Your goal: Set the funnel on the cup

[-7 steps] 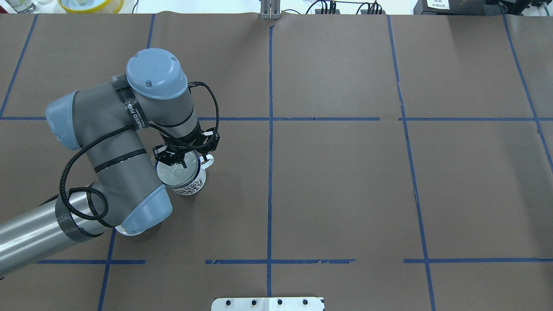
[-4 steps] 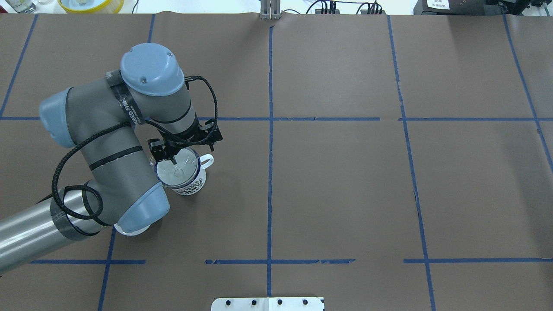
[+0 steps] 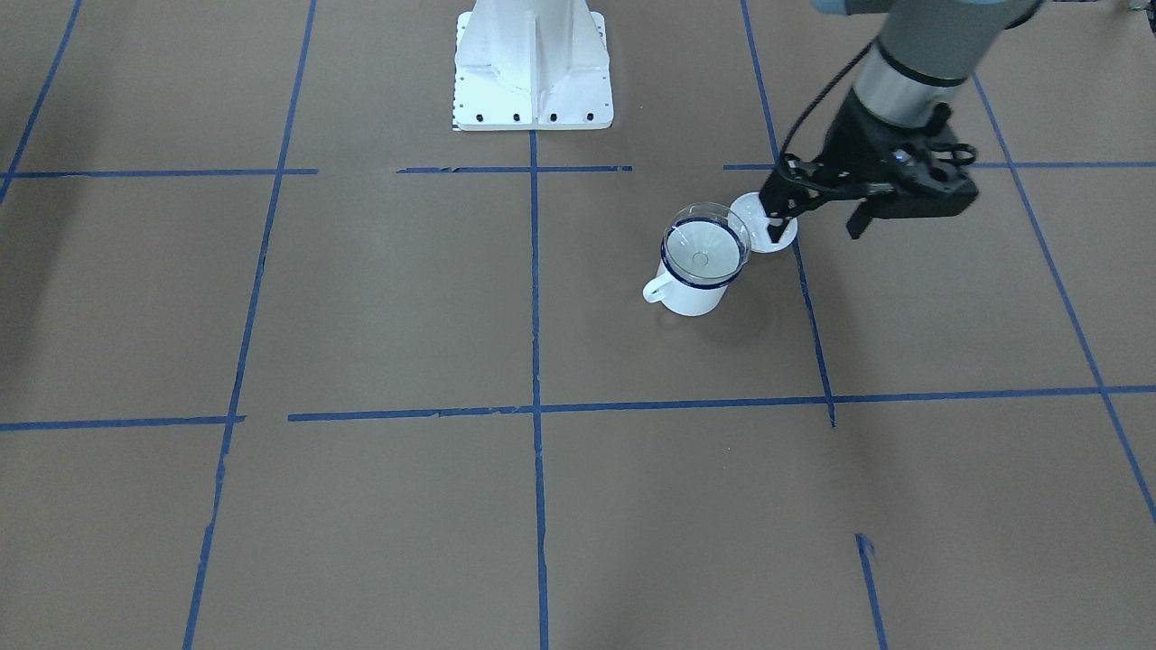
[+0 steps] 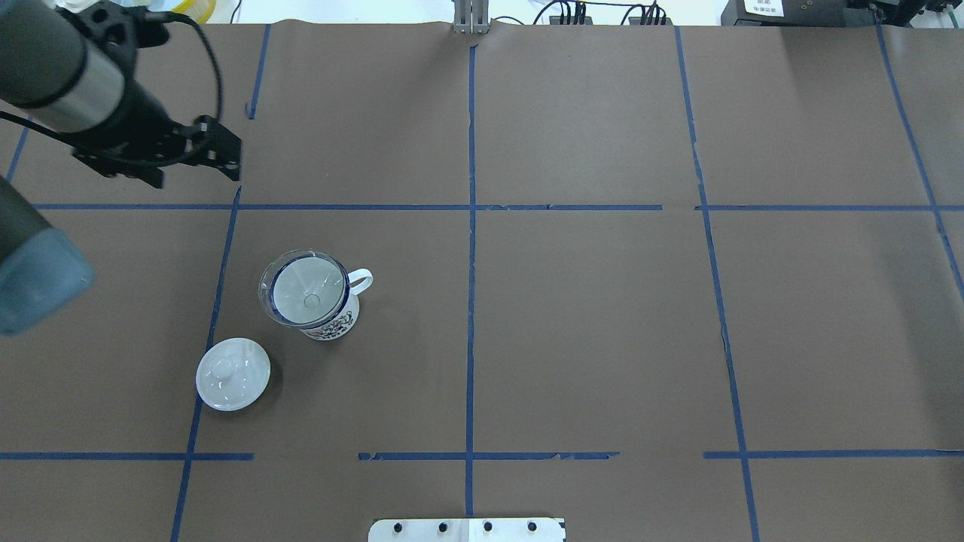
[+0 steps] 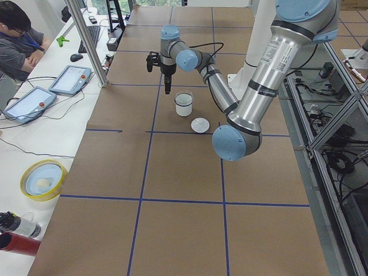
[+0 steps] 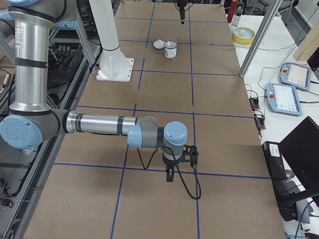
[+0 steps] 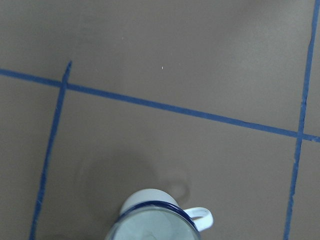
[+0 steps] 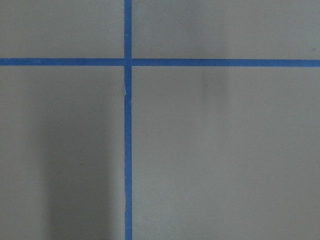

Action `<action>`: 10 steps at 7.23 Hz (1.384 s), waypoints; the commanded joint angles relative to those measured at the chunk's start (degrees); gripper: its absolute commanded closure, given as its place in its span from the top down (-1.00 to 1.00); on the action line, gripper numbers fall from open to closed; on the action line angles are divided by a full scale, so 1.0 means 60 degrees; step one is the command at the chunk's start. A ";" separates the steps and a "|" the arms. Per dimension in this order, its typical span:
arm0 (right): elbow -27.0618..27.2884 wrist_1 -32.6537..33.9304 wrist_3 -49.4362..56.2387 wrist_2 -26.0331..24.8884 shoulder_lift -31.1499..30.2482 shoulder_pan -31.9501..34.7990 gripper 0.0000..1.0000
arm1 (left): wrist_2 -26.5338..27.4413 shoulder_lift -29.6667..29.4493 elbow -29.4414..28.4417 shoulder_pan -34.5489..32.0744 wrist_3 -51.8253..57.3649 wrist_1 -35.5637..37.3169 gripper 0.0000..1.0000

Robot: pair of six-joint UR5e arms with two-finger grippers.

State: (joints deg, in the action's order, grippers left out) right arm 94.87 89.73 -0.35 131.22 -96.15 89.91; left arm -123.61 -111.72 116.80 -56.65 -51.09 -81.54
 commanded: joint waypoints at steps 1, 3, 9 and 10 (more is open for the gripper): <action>-0.0006 0.0000 0.0000 0.0000 0.0000 0.0000 1.00 | -0.0507 0.1548 -0.0348 -0.2121 0.3794 -0.0281 1.00; -0.0006 0.0000 0.0000 0.0000 0.0000 0.0000 1.00 | -0.0594 0.3114 -0.0759 -0.3807 0.7209 -0.0296 1.00; -0.0006 0.0000 0.0000 0.0000 0.0000 0.0000 1.00 | -0.1765 0.4104 -0.3457 -0.6653 0.9657 -0.0706 1.00; 0.0008 0.0000 0.0000 0.0000 0.0000 0.0000 1.00 | -0.1868 0.4104 -0.3413 -0.6744 0.9744 -0.0677 1.00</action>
State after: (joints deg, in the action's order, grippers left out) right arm 94.87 89.74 -0.35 131.22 -96.15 89.91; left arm -133.91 -87.18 96.16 -95.84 6.86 -85.56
